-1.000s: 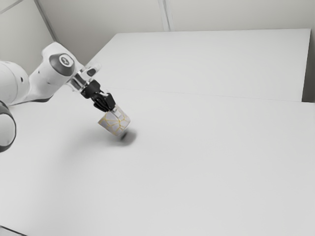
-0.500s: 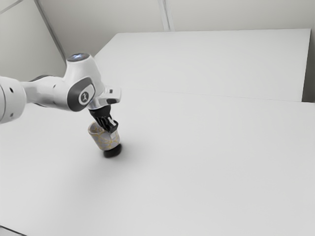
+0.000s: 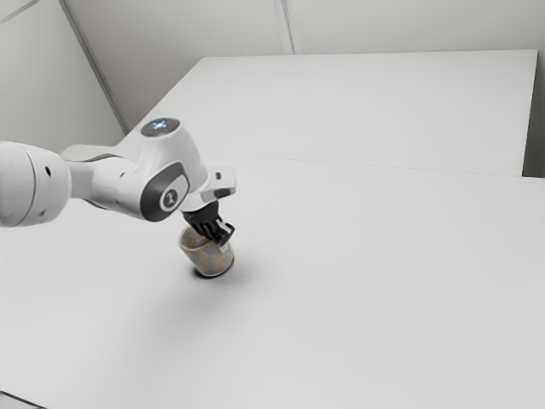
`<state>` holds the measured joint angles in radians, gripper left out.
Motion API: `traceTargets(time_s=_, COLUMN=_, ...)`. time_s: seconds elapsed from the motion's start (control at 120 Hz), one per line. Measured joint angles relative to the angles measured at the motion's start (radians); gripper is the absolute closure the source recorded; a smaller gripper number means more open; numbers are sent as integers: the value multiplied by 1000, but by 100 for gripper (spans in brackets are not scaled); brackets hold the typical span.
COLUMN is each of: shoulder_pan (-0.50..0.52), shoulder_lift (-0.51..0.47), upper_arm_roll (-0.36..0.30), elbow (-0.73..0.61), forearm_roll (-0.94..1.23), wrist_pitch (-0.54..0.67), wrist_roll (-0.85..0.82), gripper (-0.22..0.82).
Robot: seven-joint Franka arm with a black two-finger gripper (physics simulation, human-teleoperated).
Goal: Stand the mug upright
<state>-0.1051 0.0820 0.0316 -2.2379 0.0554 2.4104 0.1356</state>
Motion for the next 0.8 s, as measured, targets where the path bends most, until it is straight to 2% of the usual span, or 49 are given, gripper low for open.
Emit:
traceTargets(time_s=0.058, shoulder_pan=-6, shoulder_lift=4, upper_arm_roll=-5, elbow=1, forearm_roll=3, wrist_pitch=7, wrist_roll=-17, gripper=76)
traceTargets(time_s=0.233, shoulder_pan=-12, shoulder_lift=-3, upper_arm_roll=-25, elbow=1, forearm_roll=-14, wrist_pitch=0, wrist_roll=-43, gripper=38)
traceTargets(time_s=0.367, shoulder_pan=-7, shoulder_lift=-49, upper_arm_roll=-25, elbow=6, forearm_roll=-22, wrist_pitch=-15, wrist_roll=-68, gripper=20)
traceTargets(time_s=0.45, shoulder_pan=-6, shoulder_lift=-54, upper_arm_roll=-23, elbow=55, forearm_roll=-21, wrist_pitch=-46, wrist_roll=-79, gripper=14)
traceTargets(time_s=0.633, shoulder_pan=-67, shoulder_lift=-39, upper_arm_roll=67, elbow=388, forearm_roll=-24, wrist_pitch=-265, wrist_roll=-65, gripper=6)
traceTargets(time_s=0.708, shoulder_pan=-54, shoulder_lift=-30, upper_arm_roll=73, elbow=487, forearm_roll=-42, wrist_pitch=-360, wrist_roll=-43, gripper=4)
traceTargets(time_s=0.8, shoulder_pan=-36, shoulder_lift=-23, upper_arm_roll=71, elbow=540, forearm_roll=-73, wrist_pitch=-449, wrist_roll=-12, gripper=3)
